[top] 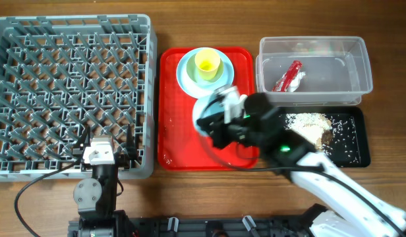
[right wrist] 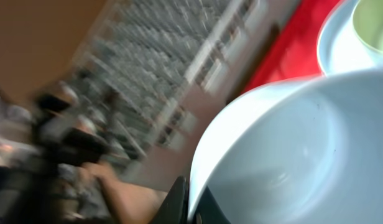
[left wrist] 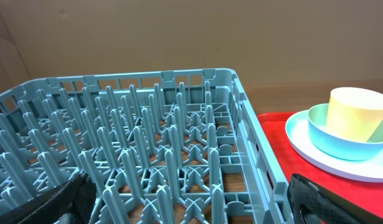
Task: Sort waste into correct bins and load items into the dishwasher rack
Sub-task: 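Carry the empty blue bowl left and lower it onto the red tray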
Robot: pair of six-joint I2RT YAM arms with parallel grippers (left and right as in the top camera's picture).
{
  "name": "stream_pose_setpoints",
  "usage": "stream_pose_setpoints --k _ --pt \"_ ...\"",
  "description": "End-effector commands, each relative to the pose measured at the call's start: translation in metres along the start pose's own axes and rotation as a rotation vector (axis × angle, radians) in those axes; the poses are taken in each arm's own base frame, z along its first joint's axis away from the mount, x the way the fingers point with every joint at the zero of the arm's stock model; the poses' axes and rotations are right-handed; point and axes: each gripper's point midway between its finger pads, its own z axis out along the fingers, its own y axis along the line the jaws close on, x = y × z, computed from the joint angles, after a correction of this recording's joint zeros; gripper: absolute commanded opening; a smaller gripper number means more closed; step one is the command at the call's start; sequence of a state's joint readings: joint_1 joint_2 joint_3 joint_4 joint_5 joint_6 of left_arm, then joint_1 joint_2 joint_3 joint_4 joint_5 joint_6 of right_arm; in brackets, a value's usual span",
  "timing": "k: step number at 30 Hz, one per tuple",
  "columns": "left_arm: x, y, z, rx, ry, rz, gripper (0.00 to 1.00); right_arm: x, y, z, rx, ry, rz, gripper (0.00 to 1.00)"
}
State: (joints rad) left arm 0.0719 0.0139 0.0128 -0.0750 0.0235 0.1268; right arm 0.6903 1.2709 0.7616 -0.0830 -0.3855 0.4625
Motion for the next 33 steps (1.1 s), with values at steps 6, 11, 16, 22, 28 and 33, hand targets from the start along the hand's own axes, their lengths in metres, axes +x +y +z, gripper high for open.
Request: stream_pose_setpoints --k 6,11,16,22,28,33 --pt "0.002 0.0 0.0 -0.001 0.001 0.013 1.0 0.036 -0.058 0.054 0.304 0.093 -0.171 0.05" --pt "0.002 0.0 0.0 -0.001 0.001 0.013 1.0 0.041 -0.058 0.063 0.278 0.108 -0.166 0.13" --pt "0.002 0.0 0.0 -0.001 0.001 0.013 1.0 0.043 -0.051 0.065 0.235 0.12 -0.16 0.4" --pt "0.002 0.0 0.0 -0.001 0.001 0.012 1.0 -0.015 -0.05 0.027 0.323 -0.023 -0.155 0.52" --pt "0.002 0.0 0.0 -0.001 0.001 0.012 1.0 -0.069 -0.133 -0.11 0.799 -0.24 -0.021 0.58" --pt "0.002 0.0 0.0 -0.001 0.001 0.012 1.0 -0.048 -0.195 -0.205 1.142 -0.247 0.133 1.0"
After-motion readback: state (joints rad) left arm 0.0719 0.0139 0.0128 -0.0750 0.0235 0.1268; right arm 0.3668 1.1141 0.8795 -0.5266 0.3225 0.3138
